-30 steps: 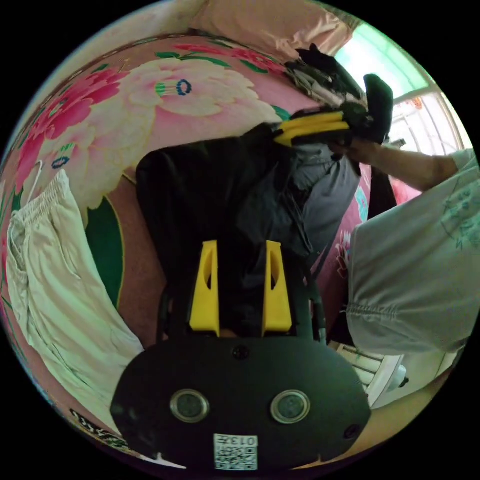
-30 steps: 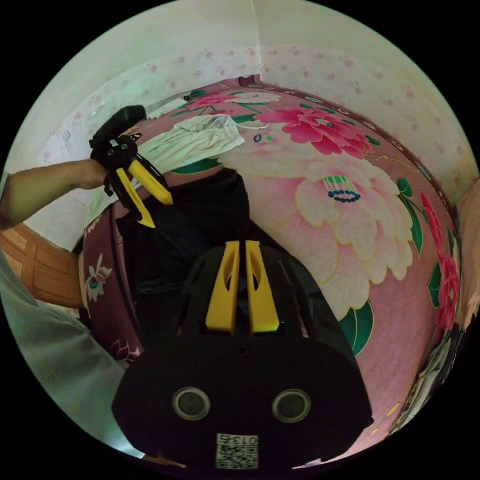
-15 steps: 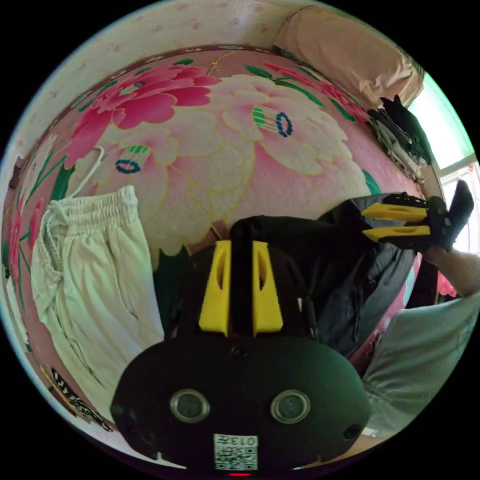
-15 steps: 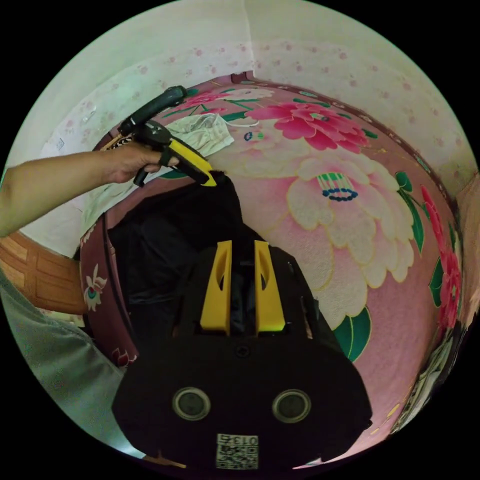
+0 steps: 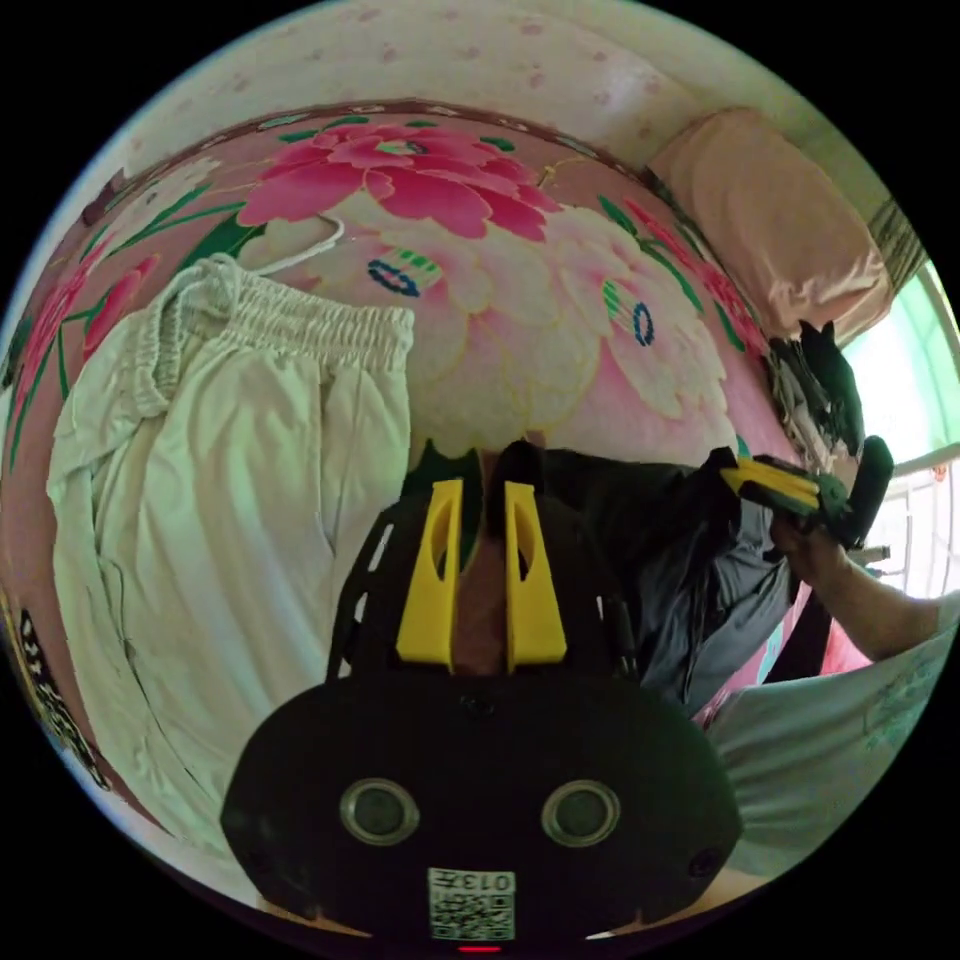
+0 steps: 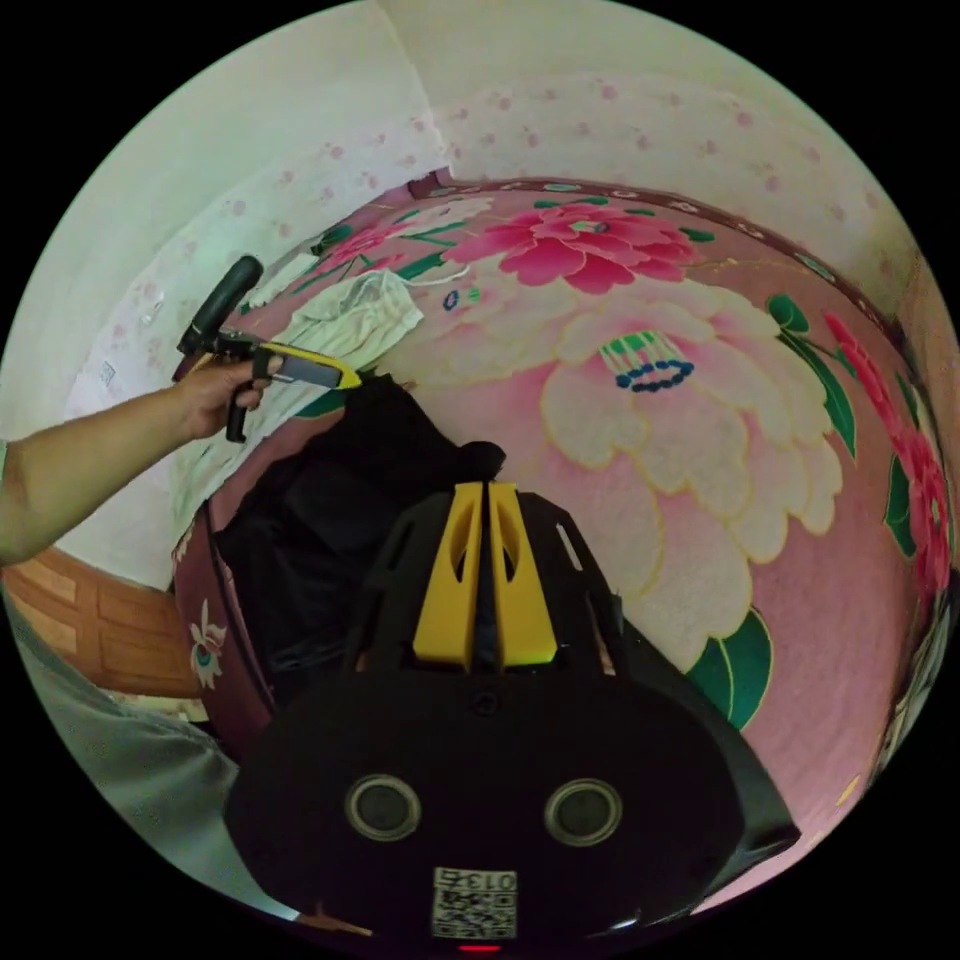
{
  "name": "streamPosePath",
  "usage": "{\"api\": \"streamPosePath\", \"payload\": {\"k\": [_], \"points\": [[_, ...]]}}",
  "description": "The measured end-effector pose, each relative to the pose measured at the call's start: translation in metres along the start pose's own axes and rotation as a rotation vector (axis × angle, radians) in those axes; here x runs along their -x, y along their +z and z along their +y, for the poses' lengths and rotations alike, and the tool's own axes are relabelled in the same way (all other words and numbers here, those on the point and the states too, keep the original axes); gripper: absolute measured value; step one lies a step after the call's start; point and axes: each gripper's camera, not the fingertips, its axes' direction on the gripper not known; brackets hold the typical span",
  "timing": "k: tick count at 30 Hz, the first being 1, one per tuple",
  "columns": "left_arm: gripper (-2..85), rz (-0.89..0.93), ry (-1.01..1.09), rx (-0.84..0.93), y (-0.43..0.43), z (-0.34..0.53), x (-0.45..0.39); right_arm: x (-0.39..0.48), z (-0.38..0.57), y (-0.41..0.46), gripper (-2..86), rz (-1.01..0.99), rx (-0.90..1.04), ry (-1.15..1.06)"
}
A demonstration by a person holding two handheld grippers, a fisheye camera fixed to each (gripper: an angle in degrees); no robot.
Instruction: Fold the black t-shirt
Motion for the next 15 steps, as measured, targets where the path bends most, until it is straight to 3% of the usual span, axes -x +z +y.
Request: {"api": "streamPosePath", "payload": {"k": [3,5,9,12,15], "points": [[10.4,0.122,0.061,-0.117,-0.024,0.018,-0.005,-0.019,0.021,-0.005,0.4,-0.055,-0.027,0.134],[12.6,0.219,0.195,-0.032,-0.023,0.033,-0.029,-0.032,0.04,-0.008,0.4,-0.126,-0.057,0.242],[14.3,0.267,0.267,0.09,-0.004,0.06,-0.059,-0.041,0.064,-0.008,0.5,-0.171,-0.075,0.329],[13.4,0.223,0.304,0.155,0.017,0.075,-0.08,-0.041,0.075,-0.007,0.5,-0.16,-0.07,0.328],[4.0,0.106,0.39,0.17,0.025,0.079,-0.102,-0.039,0.08,-0.007,0.5,-0.167,-0.065,0.313]]}}
